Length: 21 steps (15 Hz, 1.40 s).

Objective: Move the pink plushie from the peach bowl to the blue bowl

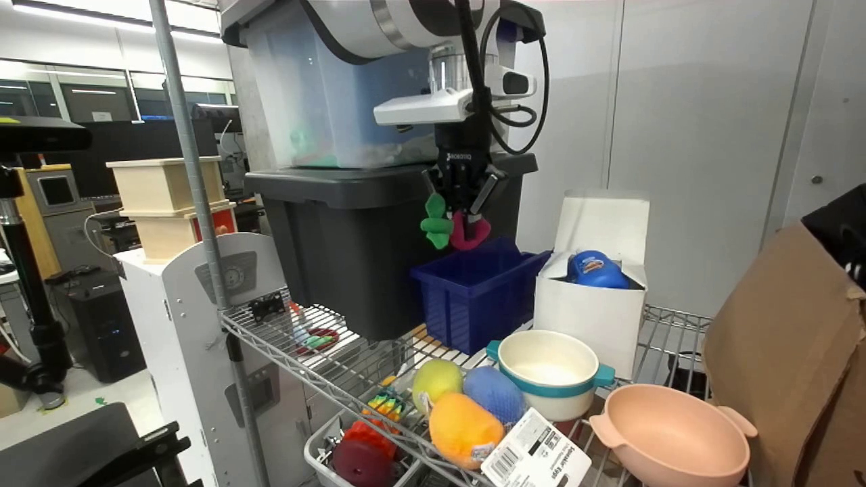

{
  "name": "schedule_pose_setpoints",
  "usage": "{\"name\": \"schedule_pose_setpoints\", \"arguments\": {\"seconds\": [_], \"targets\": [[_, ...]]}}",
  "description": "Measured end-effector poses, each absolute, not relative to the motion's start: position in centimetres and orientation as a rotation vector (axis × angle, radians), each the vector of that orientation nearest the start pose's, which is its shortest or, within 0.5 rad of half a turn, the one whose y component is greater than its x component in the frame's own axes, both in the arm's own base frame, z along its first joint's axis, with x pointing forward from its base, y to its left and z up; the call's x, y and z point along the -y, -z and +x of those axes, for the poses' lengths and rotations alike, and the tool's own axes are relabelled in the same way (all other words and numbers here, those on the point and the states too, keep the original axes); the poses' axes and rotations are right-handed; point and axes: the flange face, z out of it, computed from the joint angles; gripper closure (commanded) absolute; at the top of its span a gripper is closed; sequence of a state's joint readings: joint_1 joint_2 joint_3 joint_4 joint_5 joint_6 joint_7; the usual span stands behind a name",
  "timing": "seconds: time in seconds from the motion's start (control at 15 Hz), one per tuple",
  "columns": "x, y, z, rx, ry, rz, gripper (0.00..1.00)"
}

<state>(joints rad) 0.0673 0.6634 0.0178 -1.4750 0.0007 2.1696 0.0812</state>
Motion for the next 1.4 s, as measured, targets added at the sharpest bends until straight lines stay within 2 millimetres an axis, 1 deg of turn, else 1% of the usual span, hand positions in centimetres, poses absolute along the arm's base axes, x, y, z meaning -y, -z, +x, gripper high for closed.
{"name": "schedule_pose_setpoints", "arguments": {"seconds": [0.2, 0.27, 0.33, 0.4, 0.6, 0.67, 0.8, 0.87, 0.93, 1.0, 1.2, 1.4], "targets": [[-5.5, -28.0, 72.4, -0.025, 0.117, -3.126, 0.96], [-5.3, -27.6, 72.7, -0.035, 0.14, -3.127, 0.62], [-5.2, -27.2, 72.9, -0.048, 0.158, -3.127, 0.6], [-5.0, -26.8, 73.1, -0.063, 0.171, -3.128, 0.54], [-4.6, -25.9, 73.7, -0.103, 0.199, -3.133, 0.33], [-4.5, -25.9, 73.8, -0.114, 0.204, -3.133, 0.24], [-4.3, -26.6, 74.1, -0.133, 0.226, -3.131, 0.12], [-4.1, -27.0, 74.3, -0.141, 0.239, -3.131, 0.04], [-3.9, -27.3, 74.5, -0.15, 0.25, -3.132, 0.01], [-3.6, -27.6, 74.6, -0.159, 0.258, -3.133, 0.0], [-3.0, -28.1, 74.8, -0.179, 0.274, -3.133, 0.0], [-2.3, -29.4, 74.9, -0.205, 0.297, -3.13, 0.0]]}}
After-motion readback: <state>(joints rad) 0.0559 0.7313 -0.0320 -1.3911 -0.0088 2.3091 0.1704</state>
